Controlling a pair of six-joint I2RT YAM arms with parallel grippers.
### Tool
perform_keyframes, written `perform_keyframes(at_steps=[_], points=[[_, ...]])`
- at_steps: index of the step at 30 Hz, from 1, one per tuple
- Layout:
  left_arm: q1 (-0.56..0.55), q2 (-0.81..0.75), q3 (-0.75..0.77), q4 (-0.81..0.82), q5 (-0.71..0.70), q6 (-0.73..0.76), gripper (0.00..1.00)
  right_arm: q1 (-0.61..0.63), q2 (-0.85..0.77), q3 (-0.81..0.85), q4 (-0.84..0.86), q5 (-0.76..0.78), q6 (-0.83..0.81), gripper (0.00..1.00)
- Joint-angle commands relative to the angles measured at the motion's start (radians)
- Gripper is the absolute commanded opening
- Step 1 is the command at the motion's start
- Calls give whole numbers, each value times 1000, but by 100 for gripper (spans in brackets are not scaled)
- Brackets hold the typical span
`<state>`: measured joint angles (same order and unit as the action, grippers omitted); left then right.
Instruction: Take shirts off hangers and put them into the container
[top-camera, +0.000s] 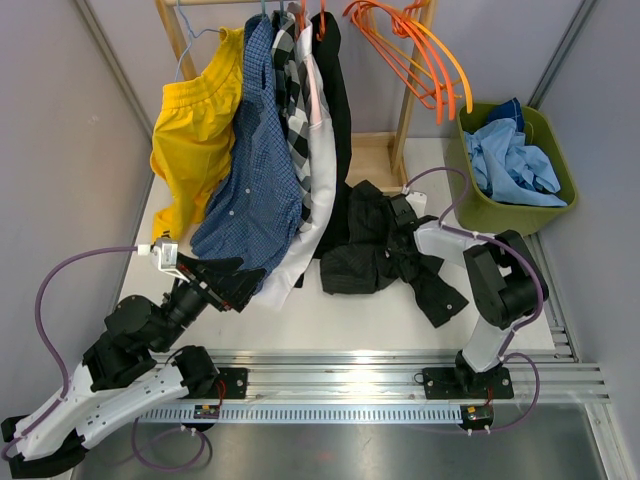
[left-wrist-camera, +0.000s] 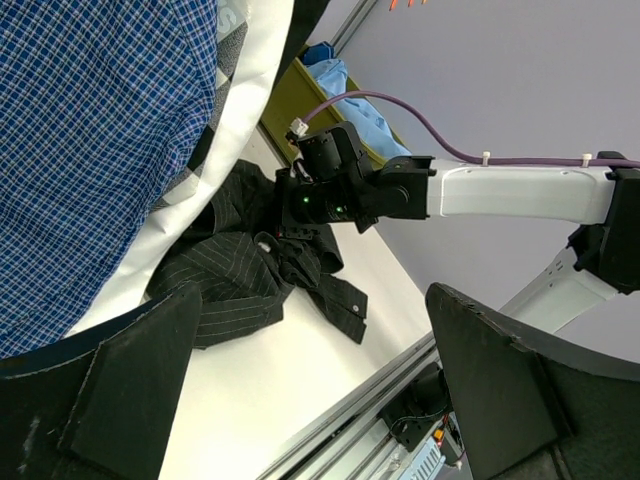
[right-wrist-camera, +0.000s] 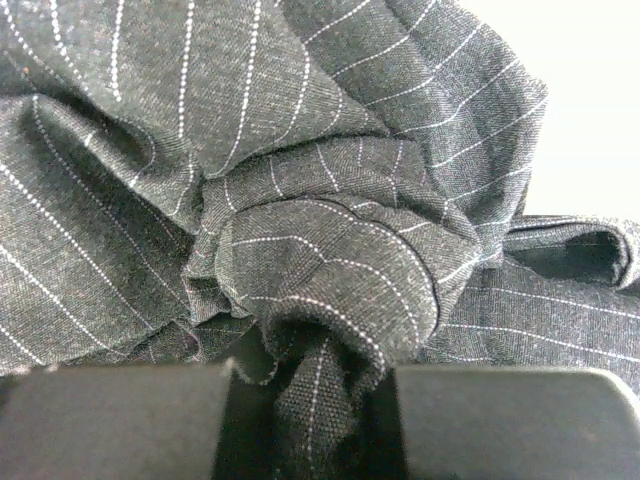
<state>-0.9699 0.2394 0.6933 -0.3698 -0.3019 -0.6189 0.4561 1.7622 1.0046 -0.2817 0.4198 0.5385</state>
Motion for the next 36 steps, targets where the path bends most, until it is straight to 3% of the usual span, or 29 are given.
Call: perform_keyframes(at_steps=[1,10,14,20,28,36], points=[[-1,-3,8,19,-17,7,99,-48,20,-26,-43,-56,0,0],[-1,8,6,26,-14,4,99,-221,-309,-9,-138,1,-77,0],[-1,31,8,45,1,8,99,-307,-481,90,-166,-1,-121,0],[-1,77,23,72,26,18,99,-356,-573,280,-171,6,-110,0],[-1,86,41,74,24,34,99,-430,-521,540,-77,97,-152,0],[0,118,86,55,27,51,99,-534,-267,923,76,28,-196,0]])
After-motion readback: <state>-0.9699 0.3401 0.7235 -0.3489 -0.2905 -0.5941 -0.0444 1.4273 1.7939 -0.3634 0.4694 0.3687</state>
